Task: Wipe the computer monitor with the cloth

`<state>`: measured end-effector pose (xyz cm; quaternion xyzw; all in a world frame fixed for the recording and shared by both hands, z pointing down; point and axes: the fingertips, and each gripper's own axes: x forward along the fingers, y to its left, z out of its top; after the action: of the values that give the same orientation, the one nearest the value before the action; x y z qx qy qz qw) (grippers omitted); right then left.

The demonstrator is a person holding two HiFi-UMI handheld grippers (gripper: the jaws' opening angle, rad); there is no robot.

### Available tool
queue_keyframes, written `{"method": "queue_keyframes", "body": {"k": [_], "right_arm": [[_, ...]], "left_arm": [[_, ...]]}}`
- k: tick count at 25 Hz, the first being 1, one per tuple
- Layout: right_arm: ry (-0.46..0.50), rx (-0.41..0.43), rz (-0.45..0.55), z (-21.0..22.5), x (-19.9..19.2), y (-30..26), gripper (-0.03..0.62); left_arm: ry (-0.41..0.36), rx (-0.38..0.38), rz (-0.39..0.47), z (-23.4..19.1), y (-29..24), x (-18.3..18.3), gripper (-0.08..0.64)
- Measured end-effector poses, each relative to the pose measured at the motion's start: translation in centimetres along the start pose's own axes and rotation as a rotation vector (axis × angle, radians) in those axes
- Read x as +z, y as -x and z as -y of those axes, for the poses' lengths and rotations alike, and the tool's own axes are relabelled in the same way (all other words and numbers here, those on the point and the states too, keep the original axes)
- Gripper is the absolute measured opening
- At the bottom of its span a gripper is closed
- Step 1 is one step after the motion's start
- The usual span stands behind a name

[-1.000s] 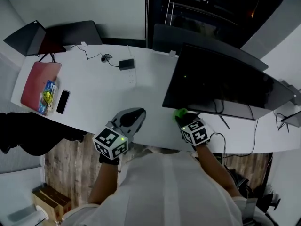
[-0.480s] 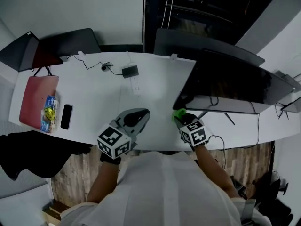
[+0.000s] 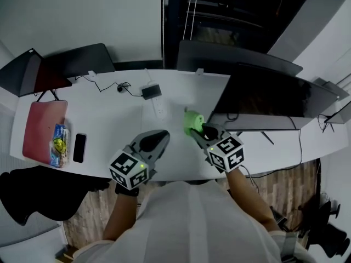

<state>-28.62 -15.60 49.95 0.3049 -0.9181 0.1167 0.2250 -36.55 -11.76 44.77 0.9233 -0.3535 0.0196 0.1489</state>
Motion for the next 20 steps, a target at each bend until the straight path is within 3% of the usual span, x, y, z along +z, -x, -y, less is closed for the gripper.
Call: {"method": "queue_keyframes", "body": {"k": [6,10,13,16,20], "right_arm": [[0.117,-0.050,0.296,-1.2,15.3,4.3,0.071],[0.118,-0.131,0.428,-0.6,21.4,7.4,0.071],[0.087,-0.230,0.462,1.2,23.1,8.6,0.071],[-0.013,-0.313,0.499,3.3,22.2,9.3,0.071],[-0.121,-0.357,0.534,4.7,20.4,9.9,0.071]], "left_arm": [[-0.038,-0.005,0.052,-1.4,0.7,2.7,0.034],[-0.047,-0.011,0.064,-1.9,0.9,3.3,0.034],[-0.045,-0.012,0.064,-2.1,1.0,3.4,0.034],[-0.043,-0.017,0.061,-2.1,1.0,3.3,0.034],[-0.043,-0.019,0.054,-2.2,1.1,3.0,0.034]]}}
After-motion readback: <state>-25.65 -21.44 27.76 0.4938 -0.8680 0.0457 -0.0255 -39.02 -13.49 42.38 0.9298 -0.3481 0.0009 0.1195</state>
